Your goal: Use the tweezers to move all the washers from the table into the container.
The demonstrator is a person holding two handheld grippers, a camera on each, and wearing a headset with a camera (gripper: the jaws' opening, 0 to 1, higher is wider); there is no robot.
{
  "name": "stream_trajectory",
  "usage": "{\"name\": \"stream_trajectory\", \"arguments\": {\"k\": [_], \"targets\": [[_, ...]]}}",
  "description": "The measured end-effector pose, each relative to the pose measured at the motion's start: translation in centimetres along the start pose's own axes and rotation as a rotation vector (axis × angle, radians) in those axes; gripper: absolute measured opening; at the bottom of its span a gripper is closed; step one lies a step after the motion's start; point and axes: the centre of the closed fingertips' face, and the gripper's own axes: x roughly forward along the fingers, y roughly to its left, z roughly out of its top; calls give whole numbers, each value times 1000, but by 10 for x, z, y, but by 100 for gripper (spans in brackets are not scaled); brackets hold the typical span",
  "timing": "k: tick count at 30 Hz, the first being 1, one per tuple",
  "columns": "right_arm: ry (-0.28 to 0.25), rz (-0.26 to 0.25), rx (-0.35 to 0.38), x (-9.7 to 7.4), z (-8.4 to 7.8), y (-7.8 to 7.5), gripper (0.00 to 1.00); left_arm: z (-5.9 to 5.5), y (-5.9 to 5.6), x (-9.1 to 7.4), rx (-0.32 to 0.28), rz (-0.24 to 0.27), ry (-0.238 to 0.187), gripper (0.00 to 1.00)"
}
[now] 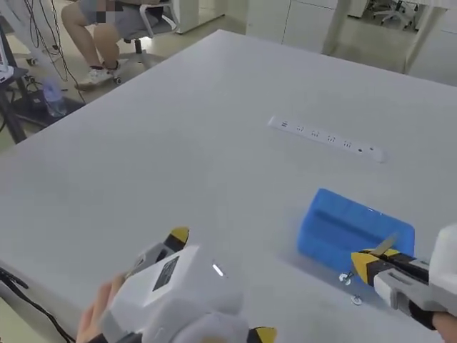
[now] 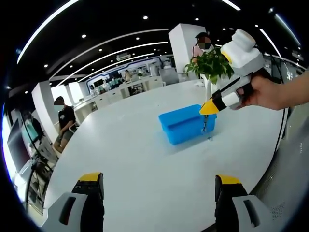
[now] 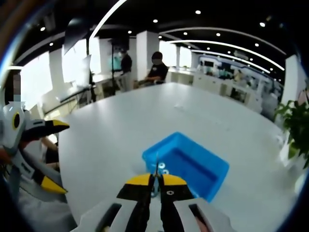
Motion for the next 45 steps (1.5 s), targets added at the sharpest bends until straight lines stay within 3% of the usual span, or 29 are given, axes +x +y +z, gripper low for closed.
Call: {"name": "stream_trajectory", "arguments": {"k": [11, 22, 28, 35, 45], "targets": [[-29, -29, 2, -6, 14, -12, 2, -1, 0, 0, 1, -1, 8, 98], [-54, -65, -6, 2, 27, -28, 2, -2, -4, 1, 22, -12, 11, 99], [-68, -110, 11, 7, 31, -42, 2, -1, -3, 1, 15, -7, 10, 98], [-46, -139, 17, 25, 22, -56, 2, -3, -4, 2, 29, -12, 21, 98], [0, -142, 18, 42, 6, -56, 2, -4, -1, 1, 27, 2, 25, 98]]}}
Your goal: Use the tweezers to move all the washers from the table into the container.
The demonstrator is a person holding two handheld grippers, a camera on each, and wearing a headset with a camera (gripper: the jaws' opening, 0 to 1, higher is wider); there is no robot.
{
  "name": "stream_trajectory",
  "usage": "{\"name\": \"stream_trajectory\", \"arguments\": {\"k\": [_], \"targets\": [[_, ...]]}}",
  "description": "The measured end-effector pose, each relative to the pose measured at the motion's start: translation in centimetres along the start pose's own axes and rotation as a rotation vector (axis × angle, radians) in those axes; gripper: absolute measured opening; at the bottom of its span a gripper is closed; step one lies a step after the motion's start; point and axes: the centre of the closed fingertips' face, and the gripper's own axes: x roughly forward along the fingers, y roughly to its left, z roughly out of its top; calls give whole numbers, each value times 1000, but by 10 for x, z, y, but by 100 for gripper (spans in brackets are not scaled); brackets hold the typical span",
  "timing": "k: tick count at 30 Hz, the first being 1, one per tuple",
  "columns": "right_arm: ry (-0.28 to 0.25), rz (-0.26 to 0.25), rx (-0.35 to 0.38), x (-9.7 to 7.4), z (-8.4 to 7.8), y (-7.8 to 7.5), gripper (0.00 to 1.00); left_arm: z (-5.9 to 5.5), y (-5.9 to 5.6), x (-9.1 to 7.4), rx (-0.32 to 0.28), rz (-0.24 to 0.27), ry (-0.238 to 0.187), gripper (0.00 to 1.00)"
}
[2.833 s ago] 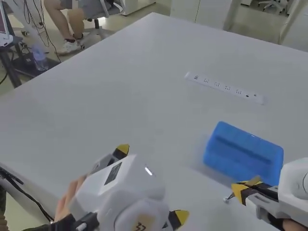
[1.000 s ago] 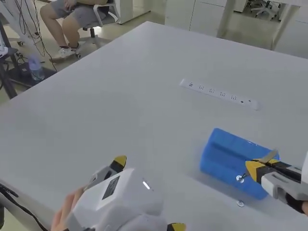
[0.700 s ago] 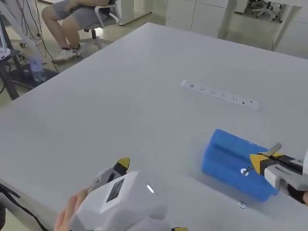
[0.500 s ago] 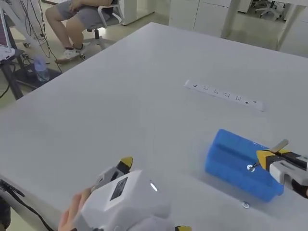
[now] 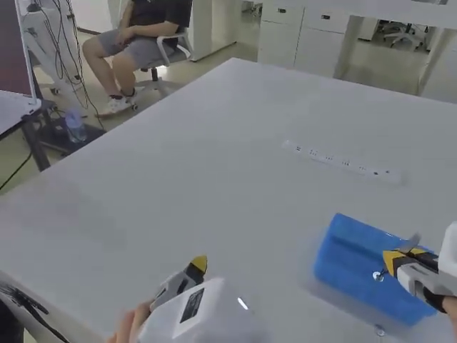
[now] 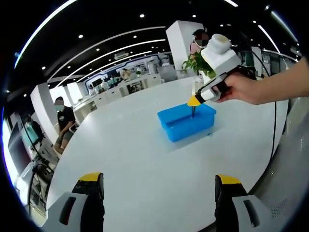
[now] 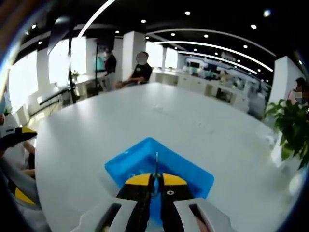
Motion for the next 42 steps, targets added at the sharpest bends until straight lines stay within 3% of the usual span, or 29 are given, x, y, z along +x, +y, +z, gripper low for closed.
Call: {"name": "stream_trajectory", "arguments": {"k": [14, 23, 25, 32, 37, 42], "targets": [[73, -5, -3, 14, -32, -1, 3, -1, 1, 0, 8, 5, 3, 96], [57, 5, 11, 13, -28, 2, 3, -4, -1, 1, 23, 2, 23, 95], [43, -1, -51, 14, -27, 3, 2, -7, -2, 2, 30, 0, 38, 95], [53, -4, -72, 16, -28, 6, 3, -9, -4, 4, 49, -4, 54, 95], [56, 14, -5, 14, -26, 1, 3, -12, -5, 4, 61, -8, 69, 95], [17, 11, 44, 4, -14, -7, 3, -11, -4, 4, 61, -5, 64, 95]]}}
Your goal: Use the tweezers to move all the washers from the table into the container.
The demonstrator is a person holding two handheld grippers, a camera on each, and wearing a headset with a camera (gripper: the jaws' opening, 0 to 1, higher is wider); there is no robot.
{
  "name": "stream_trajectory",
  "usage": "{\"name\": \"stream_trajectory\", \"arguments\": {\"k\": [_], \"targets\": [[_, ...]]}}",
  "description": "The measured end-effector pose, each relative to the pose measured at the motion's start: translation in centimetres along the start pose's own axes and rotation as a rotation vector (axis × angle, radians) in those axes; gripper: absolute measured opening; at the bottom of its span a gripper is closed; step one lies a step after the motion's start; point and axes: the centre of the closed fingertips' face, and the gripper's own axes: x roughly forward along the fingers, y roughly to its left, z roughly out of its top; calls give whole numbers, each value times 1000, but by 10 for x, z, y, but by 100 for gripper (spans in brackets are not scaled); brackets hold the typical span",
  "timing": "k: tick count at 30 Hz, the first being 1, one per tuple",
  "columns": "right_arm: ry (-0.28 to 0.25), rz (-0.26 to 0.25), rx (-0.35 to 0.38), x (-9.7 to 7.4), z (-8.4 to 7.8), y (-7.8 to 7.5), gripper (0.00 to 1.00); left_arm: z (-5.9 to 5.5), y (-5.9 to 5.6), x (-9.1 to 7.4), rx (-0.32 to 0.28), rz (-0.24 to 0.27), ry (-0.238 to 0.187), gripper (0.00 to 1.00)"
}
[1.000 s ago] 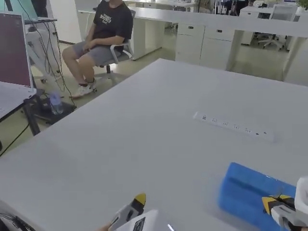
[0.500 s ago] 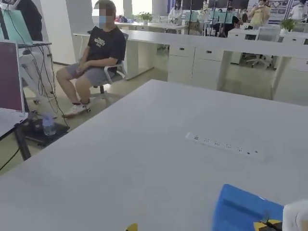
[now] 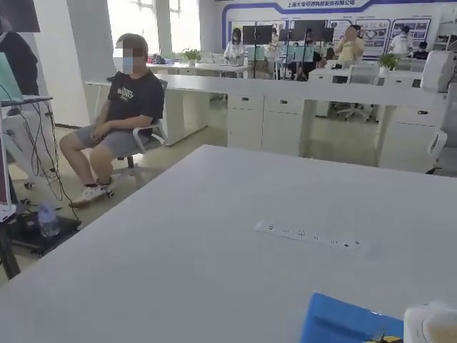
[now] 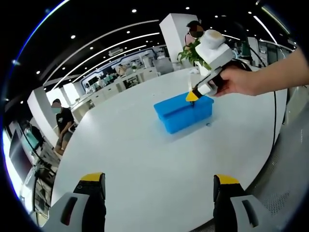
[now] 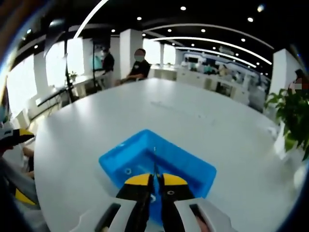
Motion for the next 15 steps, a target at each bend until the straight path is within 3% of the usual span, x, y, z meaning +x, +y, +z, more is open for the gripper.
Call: {"name": "stream_trajectory", "arguments": {"k": [5, 11, 15], "targets": [[-44, 5, -1, -13, 18, -2, 3, 0, 3, -1, 11, 19, 1, 95], [-110, 38, -27, -32, 45, 8, 3, 3, 7, -4, 9, 42, -14, 95], [-139, 61, -41, -45, 54, 19, 3, 6, 7, -6, 27, 55, -29, 96]]}}
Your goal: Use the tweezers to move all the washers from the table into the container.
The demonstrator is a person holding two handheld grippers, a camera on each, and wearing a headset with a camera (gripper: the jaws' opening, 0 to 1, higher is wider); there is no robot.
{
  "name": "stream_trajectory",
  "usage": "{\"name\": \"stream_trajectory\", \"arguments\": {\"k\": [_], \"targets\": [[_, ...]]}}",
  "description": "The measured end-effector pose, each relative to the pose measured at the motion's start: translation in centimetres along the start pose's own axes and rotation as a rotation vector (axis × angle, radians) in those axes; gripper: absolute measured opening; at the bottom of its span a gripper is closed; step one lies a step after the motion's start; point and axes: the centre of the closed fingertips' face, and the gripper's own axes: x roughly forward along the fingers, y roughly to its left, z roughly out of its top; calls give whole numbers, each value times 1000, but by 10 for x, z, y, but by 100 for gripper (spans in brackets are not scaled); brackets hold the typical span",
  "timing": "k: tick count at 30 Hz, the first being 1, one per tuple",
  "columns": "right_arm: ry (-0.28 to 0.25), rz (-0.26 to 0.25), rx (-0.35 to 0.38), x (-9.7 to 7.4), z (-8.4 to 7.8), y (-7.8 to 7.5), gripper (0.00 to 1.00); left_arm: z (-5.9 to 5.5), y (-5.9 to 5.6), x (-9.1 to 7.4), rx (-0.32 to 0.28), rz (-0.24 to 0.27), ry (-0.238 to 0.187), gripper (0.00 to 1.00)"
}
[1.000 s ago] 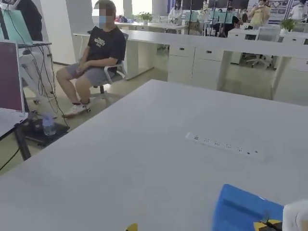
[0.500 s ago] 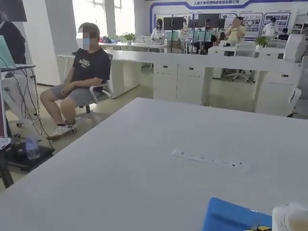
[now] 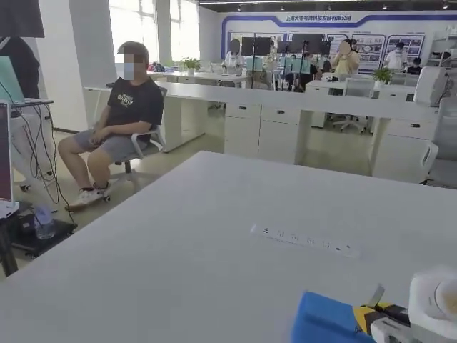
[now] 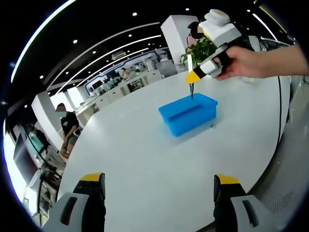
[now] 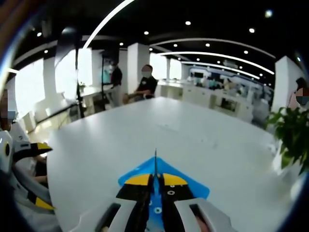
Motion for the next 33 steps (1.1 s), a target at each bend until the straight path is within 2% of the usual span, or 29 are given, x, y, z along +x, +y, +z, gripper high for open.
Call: {"name": "stream_trajectory", "arguments": {"k": [8, 13, 15, 17, 20, 26, 31, 33], "targets": [[-7, 40, -10, -13, -5, 17, 3, 2, 4, -1, 1, 18, -8, 96], [-1, 53, 17, -20, -17, 19, 3, 3, 5, -2, -17, 19, -17, 96], [3, 62, 52, -22, -22, 23, 3, 3, 6, -2, -20, 21, -15, 96], [18, 67, 85, -26, -31, 23, 3, 3, 6, -2, -30, 19, -17, 96], [39, 56, 86, -23, -45, 23, 4, 4, 5, -2, -46, 8, -22, 96], [82, 51, 81, -21, -64, 24, 4, 3, 0, 0, -17, -6, -14, 95], [125, 49, 94, -14, -85, 20, 4, 2, -1, 0, -16, -15, -8, 95], [139, 50, 89, -15, -89, 22, 4, 1, -1, 1, -15, -15, -6, 95]]}}
